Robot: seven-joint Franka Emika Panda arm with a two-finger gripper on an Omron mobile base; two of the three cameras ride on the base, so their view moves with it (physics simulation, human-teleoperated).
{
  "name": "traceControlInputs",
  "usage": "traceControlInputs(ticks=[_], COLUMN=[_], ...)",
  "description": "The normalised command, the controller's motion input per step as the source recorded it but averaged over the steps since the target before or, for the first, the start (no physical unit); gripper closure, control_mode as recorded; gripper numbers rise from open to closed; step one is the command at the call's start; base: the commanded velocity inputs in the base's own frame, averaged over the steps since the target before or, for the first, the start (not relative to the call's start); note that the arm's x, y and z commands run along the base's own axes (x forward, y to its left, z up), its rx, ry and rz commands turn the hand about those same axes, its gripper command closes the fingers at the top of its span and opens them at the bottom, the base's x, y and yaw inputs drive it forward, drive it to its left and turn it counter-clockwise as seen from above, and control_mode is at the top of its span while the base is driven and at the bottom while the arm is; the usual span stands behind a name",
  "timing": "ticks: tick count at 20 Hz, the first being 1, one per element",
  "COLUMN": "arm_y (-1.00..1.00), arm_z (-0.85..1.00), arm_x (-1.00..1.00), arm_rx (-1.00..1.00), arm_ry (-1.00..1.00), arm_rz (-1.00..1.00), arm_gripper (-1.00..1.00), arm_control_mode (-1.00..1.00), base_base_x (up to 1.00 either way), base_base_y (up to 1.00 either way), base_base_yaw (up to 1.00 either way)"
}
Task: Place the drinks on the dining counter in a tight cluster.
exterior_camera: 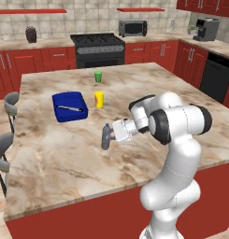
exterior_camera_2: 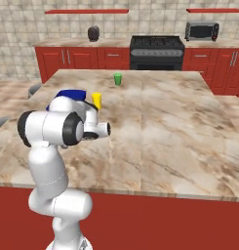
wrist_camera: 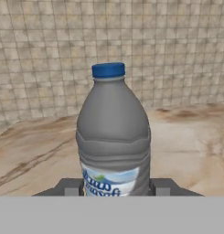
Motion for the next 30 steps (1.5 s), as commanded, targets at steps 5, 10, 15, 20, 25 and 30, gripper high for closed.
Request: traceControlInputs(ticks=[5,10,15,20,25,30], arm_y=[0.0,0.02,0.1,0.07,0.0,0.0], arm_z=[0.04,0.0,-0.01,-0.33,-0.29,-0.33], arm_x=[0.13,0.11,0.02,0.01,0.0,0.0], arm_rx=[0.0,0.0,-0.03,-0.02,0.0,0.0], arm_ry=[-0.11,-0.02,0.0,0.0,0.0,-0.01], arm_rz=[0.01,0.02,0.0,0.0,0.0,0.0], arm_gripper=[1.0,1.0,1.0,1.0,1.0,1.0], arm_control_mode=[-1.0,-1.0,-1.0,-1.0,-1.0,-1.0], base_base_x=[0.0,0.0,0.0,0.0,0.0,0.0], base_base_y=[0.0,0.0,0.0,0.0,0.0,0.0], base_base_yaw=[0.0,0.0,0.0,0.0,0.0,0.0])
